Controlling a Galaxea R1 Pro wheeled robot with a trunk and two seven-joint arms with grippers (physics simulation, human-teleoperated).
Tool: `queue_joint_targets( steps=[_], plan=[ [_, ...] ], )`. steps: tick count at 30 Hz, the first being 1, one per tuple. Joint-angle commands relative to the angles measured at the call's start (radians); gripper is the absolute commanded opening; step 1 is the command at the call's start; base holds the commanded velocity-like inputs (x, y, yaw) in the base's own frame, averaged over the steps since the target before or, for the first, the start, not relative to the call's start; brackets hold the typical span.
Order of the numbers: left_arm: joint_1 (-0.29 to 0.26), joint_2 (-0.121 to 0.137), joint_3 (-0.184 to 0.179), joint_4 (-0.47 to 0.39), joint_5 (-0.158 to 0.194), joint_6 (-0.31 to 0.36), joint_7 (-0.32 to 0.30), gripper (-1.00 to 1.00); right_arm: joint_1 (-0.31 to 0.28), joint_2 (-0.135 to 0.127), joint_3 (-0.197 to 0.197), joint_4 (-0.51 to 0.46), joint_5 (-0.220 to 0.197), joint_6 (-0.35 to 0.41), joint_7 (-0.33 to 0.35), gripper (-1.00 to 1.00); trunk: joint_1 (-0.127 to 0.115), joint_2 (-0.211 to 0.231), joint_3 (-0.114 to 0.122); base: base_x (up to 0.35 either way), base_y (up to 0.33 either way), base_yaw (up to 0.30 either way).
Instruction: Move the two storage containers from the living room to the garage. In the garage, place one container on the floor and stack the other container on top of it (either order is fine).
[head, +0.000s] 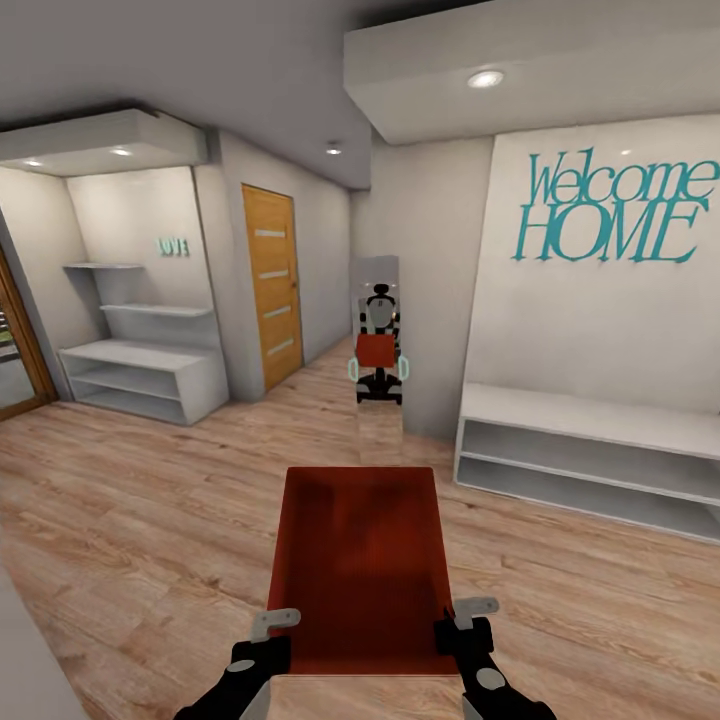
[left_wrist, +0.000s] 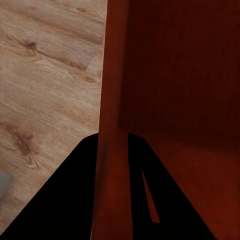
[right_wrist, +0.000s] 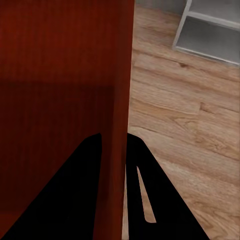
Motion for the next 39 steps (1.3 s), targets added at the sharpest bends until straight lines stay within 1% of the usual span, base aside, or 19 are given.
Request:
queue_joint_targets(
  steps=[1, 21, 34, 39],
  plan=[
    [0.0, 0.007, 0.013, 0.001, 0.01, 0.004, 0.013, -1.0, -0.001, -0.004, -0.018, -0.001, -0.008, -0.069, -0.057, -1.0, 0.001, -0.001, -0.002, 0.321, 0.0, 0.0],
    [0.0, 0.007, 0.013, 0.001, 0.01, 0.003, 0.013, -1.0, -0.001, -0.002, -0.018, -0.001, -0.008, -0.069, -0.057, -1.0, 0.001, -0.001, -0.002, 0.321, 0.0, 0.006],
    [0.0, 0.007, 0.013, 0.001, 0.01, 0.003, 0.013, -1.0, -0.001, -0.002, -0.018, -0.001, -0.008, -0.069, -0.057, -1.0, 0.001, -0.001, 0.006, 0.321, 0.0, 0.207],
    [0.0, 0.007, 0.013, 0.001, 0.01, 0.003, 0.013, -1.0, -0.001, -0.002, -0.018, -0.002, -0.008, -0.069, -0.057, -1.0, 0.001, -0.001, 0.007, 0.321, 0.0, 0.055]
  ],
)
